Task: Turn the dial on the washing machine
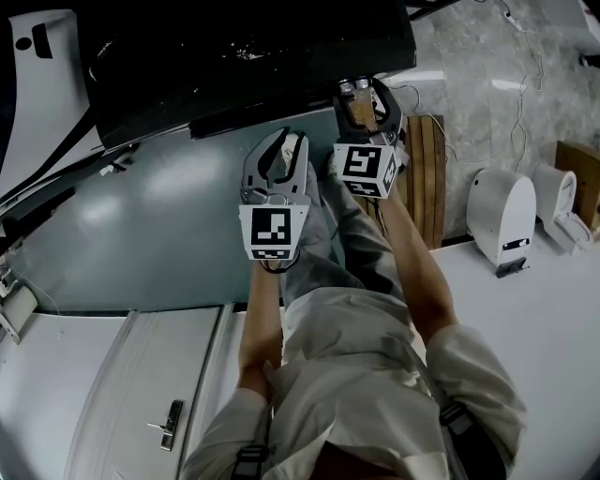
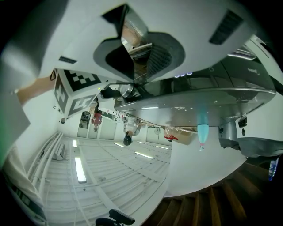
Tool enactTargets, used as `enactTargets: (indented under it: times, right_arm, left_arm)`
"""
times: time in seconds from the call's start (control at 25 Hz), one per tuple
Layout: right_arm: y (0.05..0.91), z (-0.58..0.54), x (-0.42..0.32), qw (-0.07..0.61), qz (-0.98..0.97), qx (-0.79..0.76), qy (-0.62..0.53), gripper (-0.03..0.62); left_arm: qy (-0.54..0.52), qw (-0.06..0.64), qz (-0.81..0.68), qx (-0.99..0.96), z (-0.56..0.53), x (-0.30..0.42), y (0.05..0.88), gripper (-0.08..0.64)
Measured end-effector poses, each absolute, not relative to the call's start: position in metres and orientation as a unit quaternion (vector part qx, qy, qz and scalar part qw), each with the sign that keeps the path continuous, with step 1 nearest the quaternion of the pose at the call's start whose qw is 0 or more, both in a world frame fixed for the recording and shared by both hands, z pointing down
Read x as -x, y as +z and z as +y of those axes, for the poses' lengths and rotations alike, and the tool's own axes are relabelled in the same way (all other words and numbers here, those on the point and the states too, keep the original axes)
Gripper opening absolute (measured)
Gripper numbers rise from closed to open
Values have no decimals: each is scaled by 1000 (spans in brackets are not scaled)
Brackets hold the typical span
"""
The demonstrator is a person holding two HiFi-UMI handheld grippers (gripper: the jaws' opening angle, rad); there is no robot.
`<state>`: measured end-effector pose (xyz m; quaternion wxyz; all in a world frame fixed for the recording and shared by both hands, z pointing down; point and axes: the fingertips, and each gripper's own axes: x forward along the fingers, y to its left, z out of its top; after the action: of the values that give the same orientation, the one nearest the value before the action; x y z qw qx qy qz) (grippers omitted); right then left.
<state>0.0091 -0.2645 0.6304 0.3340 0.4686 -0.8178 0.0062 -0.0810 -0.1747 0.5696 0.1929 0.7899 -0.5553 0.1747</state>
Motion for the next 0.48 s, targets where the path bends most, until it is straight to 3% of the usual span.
enactTargets:
  times: [0.48]
  right_arm:
    - [631,-264,-9,310,-824,-472,50,270]
  left_arm:
    - [169,195,-556,-790,-173,84,569,95]
